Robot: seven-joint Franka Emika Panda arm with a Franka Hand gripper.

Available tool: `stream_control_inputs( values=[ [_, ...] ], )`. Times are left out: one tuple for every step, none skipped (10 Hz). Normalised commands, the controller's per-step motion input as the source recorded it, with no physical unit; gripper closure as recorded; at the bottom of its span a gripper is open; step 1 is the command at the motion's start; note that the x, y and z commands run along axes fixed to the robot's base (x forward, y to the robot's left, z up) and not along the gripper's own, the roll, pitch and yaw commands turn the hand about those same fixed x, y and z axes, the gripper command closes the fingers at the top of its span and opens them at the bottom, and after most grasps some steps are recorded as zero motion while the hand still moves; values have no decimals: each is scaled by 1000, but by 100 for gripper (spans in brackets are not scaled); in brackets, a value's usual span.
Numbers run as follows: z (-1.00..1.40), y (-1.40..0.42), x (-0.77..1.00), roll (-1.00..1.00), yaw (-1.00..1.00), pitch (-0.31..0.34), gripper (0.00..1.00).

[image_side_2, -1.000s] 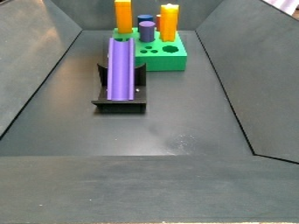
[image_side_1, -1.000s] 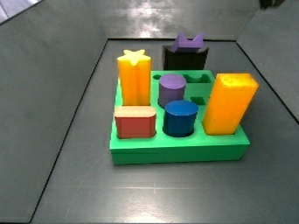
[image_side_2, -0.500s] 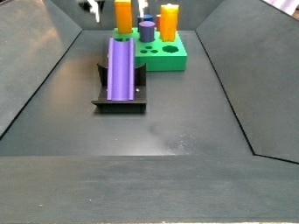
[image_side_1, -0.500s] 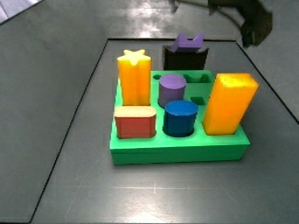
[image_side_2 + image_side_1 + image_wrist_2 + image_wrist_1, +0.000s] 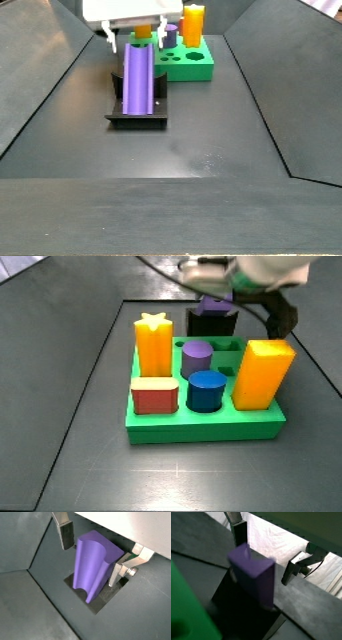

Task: Pick up the arch object. Move up. Place the arch object on the fixture. Regrasp the arch object. Move to above the board. Insert the arch object.
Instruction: Regrasp the arch object, then move to above the board.

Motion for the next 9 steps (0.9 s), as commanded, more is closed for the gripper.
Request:
stream_control_inputs(
  values=[
    [-380, -21, 99, 78, 50, -30, 0],
    [-233, -23, 88, 74, 43, -28, 0],
    [0, 0, 0, 0, 0, 0, 100],
    [1000, 113, -3, 33, 126, -68, 100],
    [1000, 111, -3, 26, 122, -72, 100],
    [1000, 95, -10, -5, 72, -83, 100],
    [1000, 90, -16, -18, 34, -88, 100],
    [1000, 85, -21, -27, 3, -82, 100],
    [1000, 78, -25, -36, -33, -63, 100]
  ],
)
